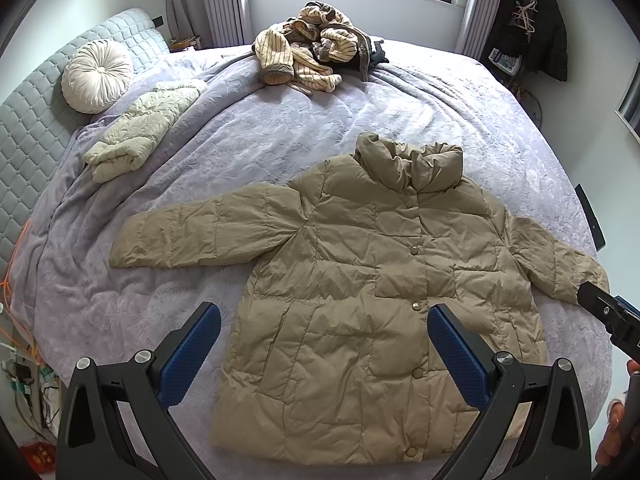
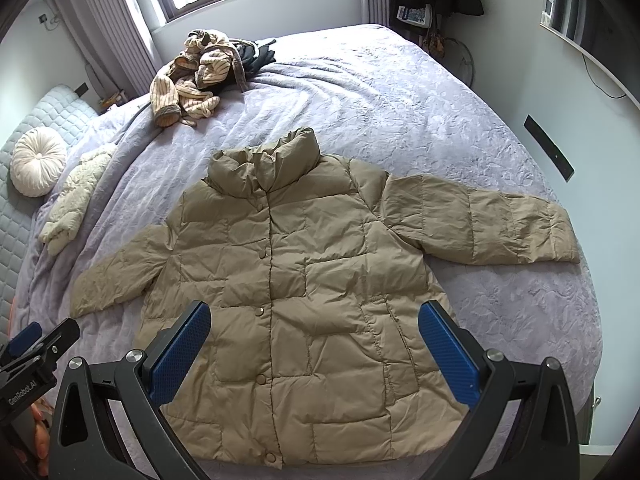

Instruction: Fold large clothes

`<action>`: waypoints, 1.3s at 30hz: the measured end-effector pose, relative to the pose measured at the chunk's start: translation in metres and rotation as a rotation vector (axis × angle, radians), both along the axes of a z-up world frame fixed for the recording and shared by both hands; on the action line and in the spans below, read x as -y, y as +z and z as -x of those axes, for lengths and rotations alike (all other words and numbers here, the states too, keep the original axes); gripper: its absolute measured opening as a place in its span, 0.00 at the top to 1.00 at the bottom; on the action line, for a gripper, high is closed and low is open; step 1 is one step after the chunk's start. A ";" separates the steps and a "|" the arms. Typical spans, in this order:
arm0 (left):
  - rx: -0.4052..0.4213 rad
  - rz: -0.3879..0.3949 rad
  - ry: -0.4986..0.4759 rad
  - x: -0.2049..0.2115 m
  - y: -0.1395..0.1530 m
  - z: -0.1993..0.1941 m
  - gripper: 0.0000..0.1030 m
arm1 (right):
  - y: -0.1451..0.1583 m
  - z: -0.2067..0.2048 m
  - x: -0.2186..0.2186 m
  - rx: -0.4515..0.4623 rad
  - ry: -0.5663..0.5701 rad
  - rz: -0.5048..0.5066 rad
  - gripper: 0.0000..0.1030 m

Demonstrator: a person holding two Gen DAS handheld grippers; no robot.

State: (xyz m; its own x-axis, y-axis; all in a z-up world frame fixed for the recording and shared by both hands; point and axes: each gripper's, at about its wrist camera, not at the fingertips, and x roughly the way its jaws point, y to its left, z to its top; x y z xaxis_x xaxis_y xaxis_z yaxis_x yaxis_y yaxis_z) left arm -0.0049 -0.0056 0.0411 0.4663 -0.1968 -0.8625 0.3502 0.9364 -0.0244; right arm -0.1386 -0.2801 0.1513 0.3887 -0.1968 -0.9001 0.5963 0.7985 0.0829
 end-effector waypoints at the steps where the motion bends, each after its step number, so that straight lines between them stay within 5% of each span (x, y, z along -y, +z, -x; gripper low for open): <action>1: 0.000 0.000 0.000 0.000 0.000 0.000 0.00 | 0.000 0.000 0.000 0.000 -0.001 -0.001 0.00; 39: -0.026 0.010 0.000 -0.005 -0.003 0.001 0.00 | -0.001 -0.004 -0.001 -0.011 0.001 -0.005 0.00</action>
